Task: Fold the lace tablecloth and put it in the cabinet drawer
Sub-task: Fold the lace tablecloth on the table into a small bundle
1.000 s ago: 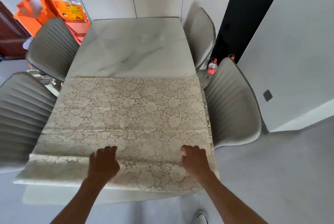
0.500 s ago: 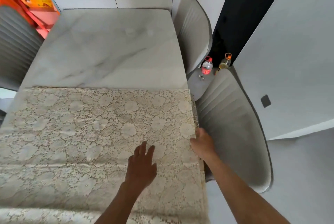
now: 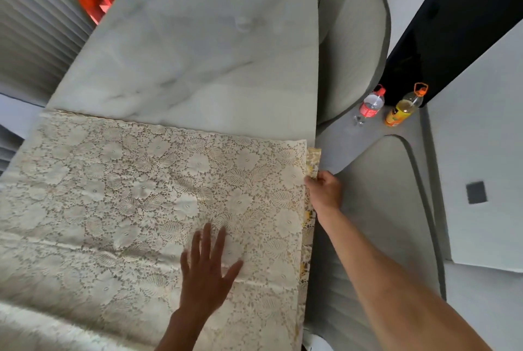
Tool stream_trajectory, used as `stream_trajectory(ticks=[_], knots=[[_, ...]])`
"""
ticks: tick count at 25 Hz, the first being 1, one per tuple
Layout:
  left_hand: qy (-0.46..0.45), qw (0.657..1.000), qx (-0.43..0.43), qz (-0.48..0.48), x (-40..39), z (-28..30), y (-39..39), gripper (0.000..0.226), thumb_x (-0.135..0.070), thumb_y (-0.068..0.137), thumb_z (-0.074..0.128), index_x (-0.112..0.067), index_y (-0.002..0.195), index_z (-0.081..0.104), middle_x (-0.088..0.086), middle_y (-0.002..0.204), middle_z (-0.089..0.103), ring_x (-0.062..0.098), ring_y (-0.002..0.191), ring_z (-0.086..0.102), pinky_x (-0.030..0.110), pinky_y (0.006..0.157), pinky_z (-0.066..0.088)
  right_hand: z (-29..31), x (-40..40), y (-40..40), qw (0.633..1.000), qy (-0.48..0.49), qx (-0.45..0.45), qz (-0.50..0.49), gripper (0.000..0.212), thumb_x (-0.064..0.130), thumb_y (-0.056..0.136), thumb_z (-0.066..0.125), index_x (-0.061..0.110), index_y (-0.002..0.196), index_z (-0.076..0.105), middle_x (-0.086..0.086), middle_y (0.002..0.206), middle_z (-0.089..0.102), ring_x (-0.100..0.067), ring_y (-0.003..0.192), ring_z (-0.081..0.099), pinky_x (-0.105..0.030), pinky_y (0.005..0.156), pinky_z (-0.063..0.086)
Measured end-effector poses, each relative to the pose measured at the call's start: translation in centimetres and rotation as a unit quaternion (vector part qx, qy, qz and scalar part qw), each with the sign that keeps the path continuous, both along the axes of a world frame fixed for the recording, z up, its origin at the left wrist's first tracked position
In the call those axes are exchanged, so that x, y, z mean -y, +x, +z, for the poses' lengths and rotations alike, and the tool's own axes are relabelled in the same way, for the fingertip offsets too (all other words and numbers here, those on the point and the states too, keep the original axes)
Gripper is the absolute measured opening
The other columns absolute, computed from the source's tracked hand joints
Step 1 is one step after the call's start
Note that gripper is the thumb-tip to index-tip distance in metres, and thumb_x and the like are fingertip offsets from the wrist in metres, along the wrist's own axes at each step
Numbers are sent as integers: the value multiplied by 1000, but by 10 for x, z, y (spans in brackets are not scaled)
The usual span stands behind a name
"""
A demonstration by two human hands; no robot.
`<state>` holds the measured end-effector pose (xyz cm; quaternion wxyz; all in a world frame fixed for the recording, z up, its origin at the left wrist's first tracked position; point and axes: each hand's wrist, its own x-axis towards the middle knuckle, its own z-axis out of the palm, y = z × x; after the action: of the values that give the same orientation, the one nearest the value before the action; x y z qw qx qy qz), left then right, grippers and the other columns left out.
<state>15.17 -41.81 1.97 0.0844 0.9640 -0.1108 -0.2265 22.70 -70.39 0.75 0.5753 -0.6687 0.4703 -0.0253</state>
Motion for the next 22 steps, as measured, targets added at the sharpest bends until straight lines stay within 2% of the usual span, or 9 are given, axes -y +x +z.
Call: stream_trajectory(ticks=[1, 3, 5, 7, 10, 15, 19, 22], knots=[[3, 1000, -2, 5, 2, -3, 9, 92, -82, 75, 7, -34, 151, -13, -1, 159, -26, 23, 148, -18, 55, 120, 5, 1, 2, 9, 1000, -19, -5, 10, 6, 18, 84, 70, 16, 81, 65, -4, 81, 73, -25, 75, 70, -38, 64, 58], [16, 1000, -5, 8, 6, -5, 24, 92, -80, 79, 15, -32, 149, -20, -1, 155, -34, 25, 147, -23, 54, 119, 1, 2, 6, 22, 994, -102, -27, 39, 11, 19, 84, 67, 14, 90, 61, -4, 88, 70, -27, 82, 67, -41, 72, 58], [9, 1000, -17, 7, 16, -2, 24, 89, -70, 87, 32, -30, 150, -15, 1, 155, -32, 28, 149, -17, 55, 121, 7, 6, 2, 21, 972, -207, -50, 101, 21, 22, 83, 66, 19, 101, 55, -1, 97, 65, -24, 88, 63, -40, 76, 55], [-24, 1000, -18, -3, 28, -1, 16, 90, -67, 86, 40, -30, 151, -9, 1, 156, -28, 28, 149, -16, 54, 121, 9, 10, -10, 9, 946, -278, -59, 157, 37, 26, 82, 69, 18, 115, 52, -4, 110, 64, -25, 97, 61, -39, 83, 52], [-28, 999, -36, -1, 37, -1, 7, 100, -74, 80, 43, -32, 149, -16, 0, 156, -33, 26, 146, -26, 55, 121, 3, 15, -26, 0, 919, -362, -51, 149, 58, 24, 77, 74, 18, 127, 45, -8, 123, 55, -28, 109, 54, -43, 90, 47], [-31, 999, -44, 1, 35, -2, 8, 99, -76, 79, 43, -37, 149, -16, -3, 155, -34, 24, 145, -28, 55, 120, 2, 18, -37, 2, 914, -306, -162, 212, 46, 28, 83, 68, 10, 121, 48, -10, 123, 53, -28, 106, 57, -42, 87, 52], [-42, 998, -49, 7, 36, -2, 7, 100, -78, 76, 38, -35, 150, -14, 0, 156, -34, 26, 145, -28, 56, 120, -1, 23, -42, 10, 935, -241, -177, 190, 47, 29, 86, 66, 11, 126, 48, -10, 128, 54, -30, 112, 57, -48, 92, 51], [-33, 998, -49, 3, 34, -2, 8, 99, -77, 79, 38, -34, 149, -18, 1, 154, -37, 28, 144, -29, 56, 119, -3, 23, -46, 9, 924, -295, -155, 188, 38, 32, 89, 62, 14, 121, 54, -7, 121, 54, -27, 103, 59, -45, 86, 54]])
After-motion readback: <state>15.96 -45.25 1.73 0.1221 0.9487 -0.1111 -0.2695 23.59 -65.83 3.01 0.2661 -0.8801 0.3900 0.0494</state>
